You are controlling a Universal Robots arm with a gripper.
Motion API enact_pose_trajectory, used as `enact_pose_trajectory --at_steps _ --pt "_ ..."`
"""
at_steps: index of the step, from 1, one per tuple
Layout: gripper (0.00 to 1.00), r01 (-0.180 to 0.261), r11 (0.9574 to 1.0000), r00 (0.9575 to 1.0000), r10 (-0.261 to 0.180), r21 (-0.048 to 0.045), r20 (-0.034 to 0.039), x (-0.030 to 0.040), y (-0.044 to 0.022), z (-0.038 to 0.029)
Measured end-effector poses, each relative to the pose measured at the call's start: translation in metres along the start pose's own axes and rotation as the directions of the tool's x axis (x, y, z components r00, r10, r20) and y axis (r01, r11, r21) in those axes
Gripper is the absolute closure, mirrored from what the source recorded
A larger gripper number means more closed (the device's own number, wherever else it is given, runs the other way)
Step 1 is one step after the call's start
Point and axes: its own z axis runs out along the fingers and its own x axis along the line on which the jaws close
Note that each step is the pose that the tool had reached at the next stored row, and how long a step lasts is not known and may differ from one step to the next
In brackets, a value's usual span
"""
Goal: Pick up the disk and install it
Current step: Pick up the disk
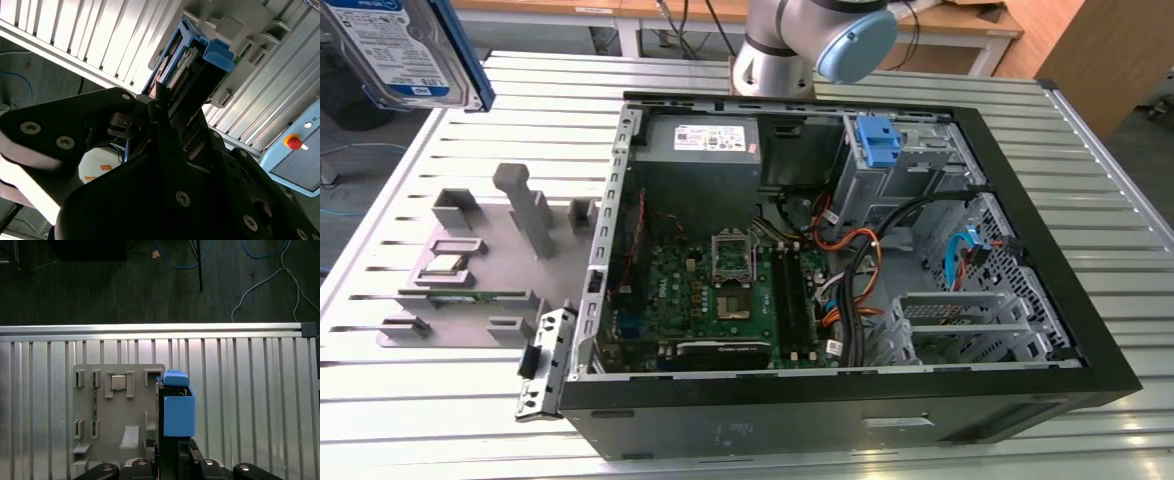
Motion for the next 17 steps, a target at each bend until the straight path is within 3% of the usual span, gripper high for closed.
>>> enact_pose_trajectory --at_steps 9,17 --pt "0.65 0.000 1.0000 1.0000 0.000 0.0001 0.0000 -0.0004 -0.0092 -0.0001" --pt "0.65 0.000 1.0000 1.0000 0.000 0.0002 0.0001 -0.0010 -0.0222 -0.0004"
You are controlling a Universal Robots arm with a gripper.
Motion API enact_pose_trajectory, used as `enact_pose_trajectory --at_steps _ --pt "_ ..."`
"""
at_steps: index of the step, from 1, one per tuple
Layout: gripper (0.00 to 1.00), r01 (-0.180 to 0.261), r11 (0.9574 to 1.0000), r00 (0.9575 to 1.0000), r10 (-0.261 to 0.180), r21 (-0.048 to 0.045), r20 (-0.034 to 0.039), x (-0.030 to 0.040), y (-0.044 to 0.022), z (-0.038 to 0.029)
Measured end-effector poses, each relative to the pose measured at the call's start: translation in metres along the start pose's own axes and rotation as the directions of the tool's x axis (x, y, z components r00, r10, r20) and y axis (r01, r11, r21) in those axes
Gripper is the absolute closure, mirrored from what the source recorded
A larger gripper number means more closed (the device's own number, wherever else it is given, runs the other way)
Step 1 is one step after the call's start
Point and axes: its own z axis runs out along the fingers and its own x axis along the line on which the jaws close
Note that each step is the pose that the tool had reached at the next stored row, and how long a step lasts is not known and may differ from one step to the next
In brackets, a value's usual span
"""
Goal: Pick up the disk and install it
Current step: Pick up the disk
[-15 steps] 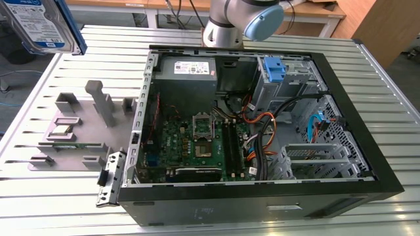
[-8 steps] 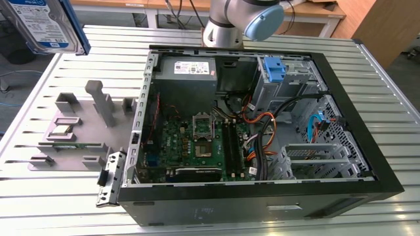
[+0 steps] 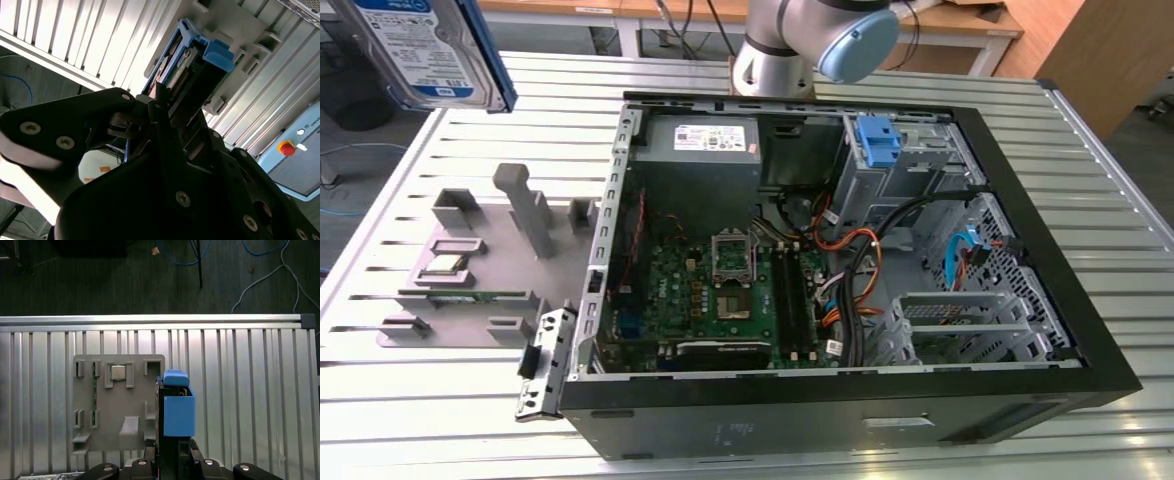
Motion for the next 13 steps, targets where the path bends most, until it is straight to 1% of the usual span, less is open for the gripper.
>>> enact_pose_trajectory --at_steps 13 --pt "0.65 0.000 1.0000 1.0000 0.000 0.0000 0.0000 -0.0009 -0.0200 -0.0005"
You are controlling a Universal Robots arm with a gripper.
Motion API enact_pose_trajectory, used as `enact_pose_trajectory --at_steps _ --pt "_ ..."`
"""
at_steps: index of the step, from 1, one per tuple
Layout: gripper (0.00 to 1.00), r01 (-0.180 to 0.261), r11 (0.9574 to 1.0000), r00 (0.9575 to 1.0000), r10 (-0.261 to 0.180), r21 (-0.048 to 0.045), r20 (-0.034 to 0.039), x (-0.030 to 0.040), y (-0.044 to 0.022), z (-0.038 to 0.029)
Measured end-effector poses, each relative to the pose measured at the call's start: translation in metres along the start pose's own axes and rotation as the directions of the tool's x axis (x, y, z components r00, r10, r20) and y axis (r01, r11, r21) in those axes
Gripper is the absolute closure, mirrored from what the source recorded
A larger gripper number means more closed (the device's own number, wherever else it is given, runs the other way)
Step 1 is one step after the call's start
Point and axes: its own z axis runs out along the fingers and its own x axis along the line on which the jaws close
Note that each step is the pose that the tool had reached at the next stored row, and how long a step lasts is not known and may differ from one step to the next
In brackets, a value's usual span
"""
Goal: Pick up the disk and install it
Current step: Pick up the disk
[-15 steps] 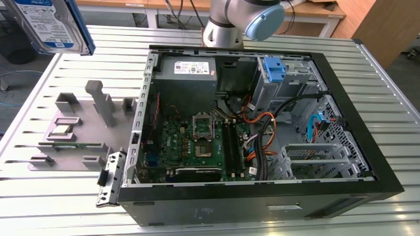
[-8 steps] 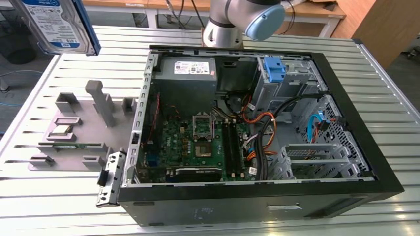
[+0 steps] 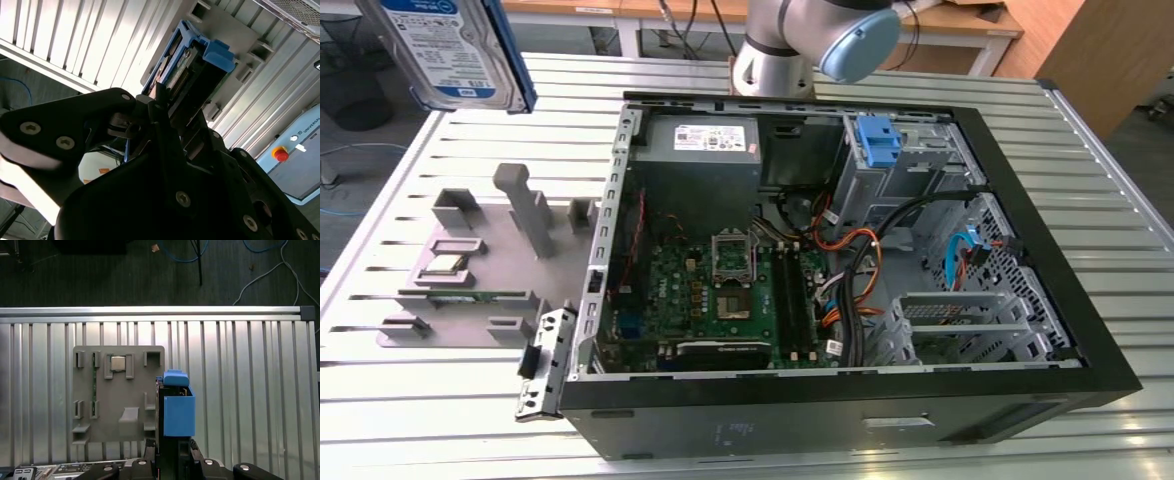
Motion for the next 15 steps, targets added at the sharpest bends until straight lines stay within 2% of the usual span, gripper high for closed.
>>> enact_pose_trajectory --at_steps 15 --pt "0.65 -0.002 1.0000 1.0000 0.002 0.0002 0.0001 -0.0010 -0.0204 -0.0005"
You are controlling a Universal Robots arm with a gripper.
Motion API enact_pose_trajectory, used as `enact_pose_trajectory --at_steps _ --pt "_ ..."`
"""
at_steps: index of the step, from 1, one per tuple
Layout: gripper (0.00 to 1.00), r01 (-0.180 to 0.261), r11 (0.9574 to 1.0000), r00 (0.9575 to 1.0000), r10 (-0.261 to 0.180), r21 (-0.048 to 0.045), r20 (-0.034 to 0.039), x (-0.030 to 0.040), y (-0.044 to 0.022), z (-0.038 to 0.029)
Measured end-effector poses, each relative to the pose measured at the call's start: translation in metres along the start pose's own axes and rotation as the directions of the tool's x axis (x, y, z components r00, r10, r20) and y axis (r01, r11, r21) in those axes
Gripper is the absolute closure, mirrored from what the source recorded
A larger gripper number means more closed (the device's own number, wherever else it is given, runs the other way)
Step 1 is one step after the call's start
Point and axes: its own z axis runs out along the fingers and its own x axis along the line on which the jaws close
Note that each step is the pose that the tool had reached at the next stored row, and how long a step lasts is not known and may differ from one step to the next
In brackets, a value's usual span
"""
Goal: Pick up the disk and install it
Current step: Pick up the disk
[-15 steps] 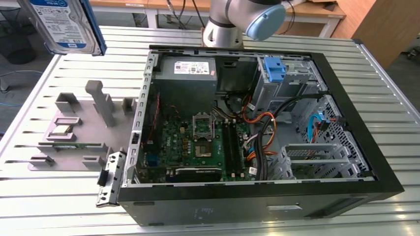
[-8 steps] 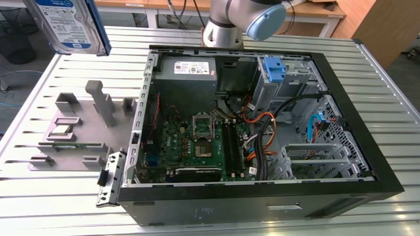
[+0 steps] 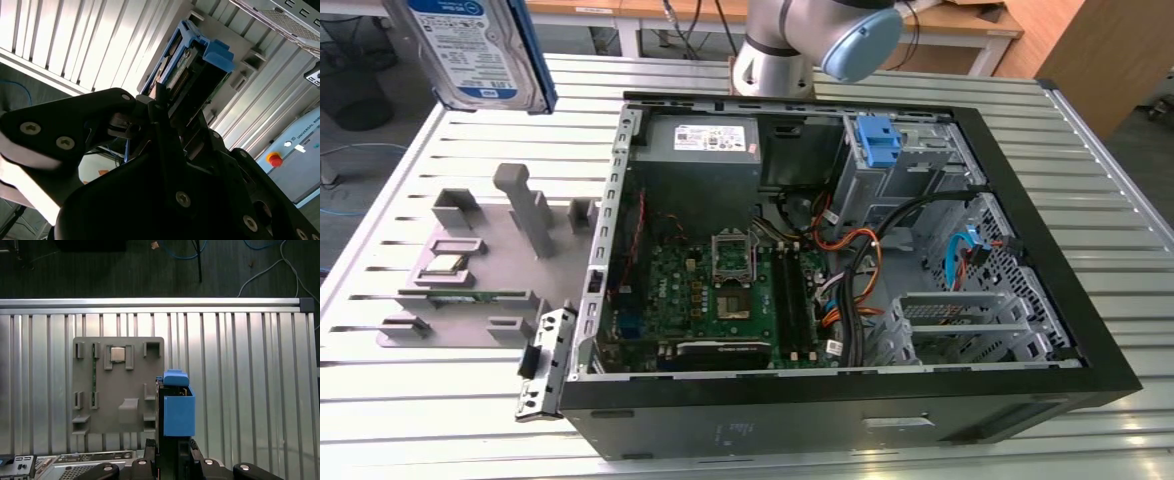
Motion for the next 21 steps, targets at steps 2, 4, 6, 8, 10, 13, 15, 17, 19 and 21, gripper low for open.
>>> enact_pose_trajectory --at_steps 2,4,6,8,10,13,15,17,19,21 --pt "0.65 0.000 1.0000 1.0000 0.000 0.0001 0.0000 -0.0001 -0.0026 0.0000" --pt "0.65 -0.001 1.0000 1.0000 0.001 0.0001 0.0000 -0.0003 -0.0053 -0.0001" --pt "0.65 -0.001 1.0000 1.0000 0.001 0.0000 -0.0001 -0.0004 -0.0080 -0.0002" --pt "0.65 -0.002 1.0000 1.0000 0.002 0.0002 0.0000 -0.0005 -0.0106 -0.0003" --pt "0.65 -0.002 1.0000 1.0000 0.002 0.0002 0.0001 -0.0007 -0.0132 -0.0003" --pt "0.65 -0.003 1.0000 1.0000 0.003 0.0002 0.0000 -0.0009 -0.0171 -0.0004" --pt "0.65 -0.003 1.0000 1.0000 0.003 0.0003 0.0001 -0.0010 -0.0198 -0.0005" --pt "0.65 -0.003 1.0000 1.0000 0.003 0.0003 0.0001 -0.0011 -0.0225 -0.0005" --pt "0.65 -0.004 1.0000 1.0000 0.004 0.0003 0.0001 -0.0013 -0.0256 -0.0006" --pt "0.65 -0.004 1.0000 1.0000 0.004 0.0003 0.0000 -0.0014 -0.0287 -0.0007"
